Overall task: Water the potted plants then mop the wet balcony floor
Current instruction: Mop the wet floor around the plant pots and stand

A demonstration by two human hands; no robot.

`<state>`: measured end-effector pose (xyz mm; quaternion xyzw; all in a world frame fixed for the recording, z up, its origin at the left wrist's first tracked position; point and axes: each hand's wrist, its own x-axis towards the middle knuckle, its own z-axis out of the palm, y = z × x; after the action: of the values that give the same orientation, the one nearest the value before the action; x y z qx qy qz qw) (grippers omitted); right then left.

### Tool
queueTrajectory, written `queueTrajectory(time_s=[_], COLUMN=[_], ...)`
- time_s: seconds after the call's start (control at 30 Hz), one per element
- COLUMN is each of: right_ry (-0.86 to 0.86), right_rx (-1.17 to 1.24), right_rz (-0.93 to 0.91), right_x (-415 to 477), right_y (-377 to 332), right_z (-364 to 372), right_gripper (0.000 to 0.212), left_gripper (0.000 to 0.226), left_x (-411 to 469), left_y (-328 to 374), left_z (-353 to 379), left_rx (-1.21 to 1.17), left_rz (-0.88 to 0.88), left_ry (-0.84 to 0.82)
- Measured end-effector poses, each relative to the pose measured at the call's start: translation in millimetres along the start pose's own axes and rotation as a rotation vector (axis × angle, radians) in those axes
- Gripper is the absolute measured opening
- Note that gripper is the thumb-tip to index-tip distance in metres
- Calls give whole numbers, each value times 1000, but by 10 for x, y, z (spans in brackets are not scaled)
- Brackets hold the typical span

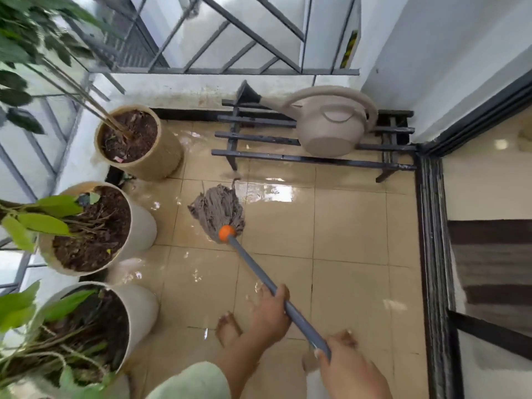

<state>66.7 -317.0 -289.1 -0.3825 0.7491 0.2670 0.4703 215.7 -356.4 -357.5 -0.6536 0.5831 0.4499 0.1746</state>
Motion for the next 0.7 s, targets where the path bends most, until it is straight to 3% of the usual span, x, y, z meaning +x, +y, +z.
queueTrajectory(time_s=[0.17, 0.43, 0.7], right_ry=[35, 222, 128], right_rx=[-26, 146, 324], right_rz=[-231, -175, 38], right_x=[-272, 157, 231], right_y=[324, 1065, 2003], right_z=[-858, -1646, -1500], right_gripper=[32, 35, 32], left_gripper=[29, 31, 39], left_x=[294, 848, 850], left_y=[613, 2127, 3083], left_z=[96, -56, 615], left_rx=[-26, 195, 466], left_rz=[69, 194, 456], left_ry=[96, 54, -114])
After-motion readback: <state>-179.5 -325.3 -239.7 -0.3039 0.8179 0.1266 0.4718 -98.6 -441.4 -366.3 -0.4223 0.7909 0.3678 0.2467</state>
